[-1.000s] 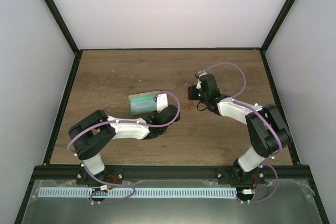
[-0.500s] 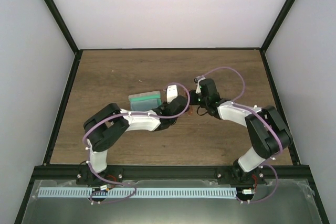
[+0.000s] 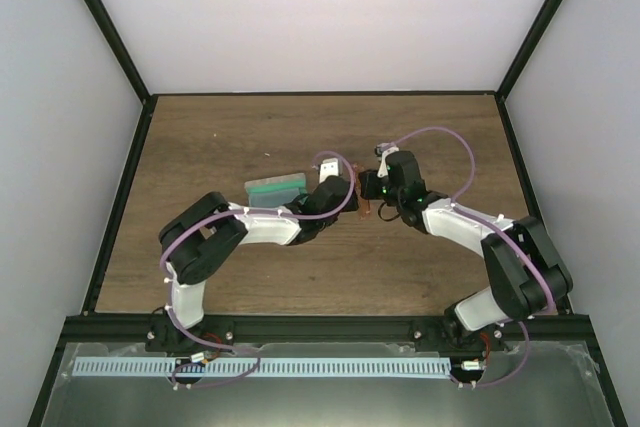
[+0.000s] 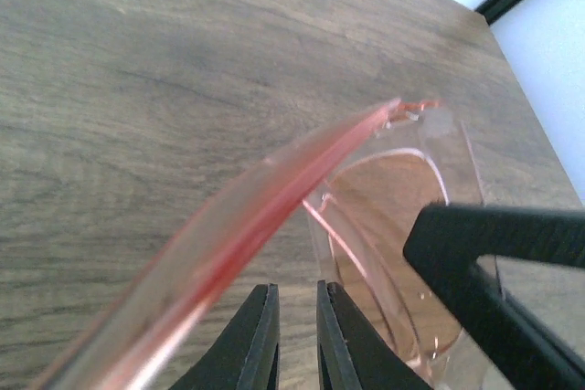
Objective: Organize the sunglasses
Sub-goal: Fold the sunglasses at the center of the board.
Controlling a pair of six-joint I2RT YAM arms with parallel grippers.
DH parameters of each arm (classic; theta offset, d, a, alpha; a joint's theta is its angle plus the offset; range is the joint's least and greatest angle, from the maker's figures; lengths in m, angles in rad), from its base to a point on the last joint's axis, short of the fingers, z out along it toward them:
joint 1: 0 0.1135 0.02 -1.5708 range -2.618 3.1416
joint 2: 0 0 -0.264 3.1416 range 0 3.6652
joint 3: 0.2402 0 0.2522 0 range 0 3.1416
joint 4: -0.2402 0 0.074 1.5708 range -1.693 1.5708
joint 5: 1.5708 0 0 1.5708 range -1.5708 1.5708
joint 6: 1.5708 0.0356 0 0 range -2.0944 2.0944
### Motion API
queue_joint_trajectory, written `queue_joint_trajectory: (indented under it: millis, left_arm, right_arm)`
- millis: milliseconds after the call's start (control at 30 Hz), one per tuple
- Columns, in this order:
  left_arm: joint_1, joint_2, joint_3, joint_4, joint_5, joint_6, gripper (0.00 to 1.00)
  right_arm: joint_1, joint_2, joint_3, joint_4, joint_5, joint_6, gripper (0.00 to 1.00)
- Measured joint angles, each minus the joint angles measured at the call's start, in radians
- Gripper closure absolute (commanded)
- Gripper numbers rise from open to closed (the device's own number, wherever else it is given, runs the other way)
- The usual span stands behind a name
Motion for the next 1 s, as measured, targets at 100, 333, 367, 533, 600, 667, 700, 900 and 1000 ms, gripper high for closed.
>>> queue_joint_trajectory:
  millis: [100,333,367,533,600,667,700,900,1000]
  left_arm:
    - [0.005,-0.007,-0.030,0.018,0.058,0.008,0.82]
    - [0.000,-0.089,-0.094,-0.014,0.165,0.037,0.80]
    - [0.000,-0.105,-0.100,-0.020,0.188,0.047,0.80]
    - [-0.012,-0.218,-0.128,-0.111,0.231,0.085,0.78]
    - [-0.015,-0.285,-0.128,-0.169,0.203,0.107,0.76]
    - [-0.013,-0.367,-0.126,-0.215,0.162,0.135,0.72]
    - [-0.012,-0.402,-0.121,-0.232,0.142,0.152,0.71]
    - [0.041,-0.445,-0.009,-0.300,0.032,0.276,0.75]
    - [0.092,-0.373,0.060,-0.311,0.022,0.332,0.77]
  right_arm:
    - [0.000,0.001,0.000,-0.007,0.015,0.000,0.99]
    - [0.000,0.042,0.027,-0.029,0.069,-0.004,0.99]
    - [0.000,0.042,0.027,-0.029,0.076,-0.004,0.99]
    - [-0.005,0.043,0.028,-0.029,0.113,-0.010,0.99]
    - [-0.006,0.043,0.028,-0.029,0.121,-0.012,0.99]
    - [-0.006,0.043,0.027,-0.029,0.127,-0.013,0.99]
    - [-0.006,0.043,0.027,-0.029,0.128,-0.014,0.99]
    - [-0.006,0.029,0.001,-0.008,0.123,-0.025,0.99]
    - [-0.006,-0.009,-0.042,-0.006,0.121,-0.027,0.99]
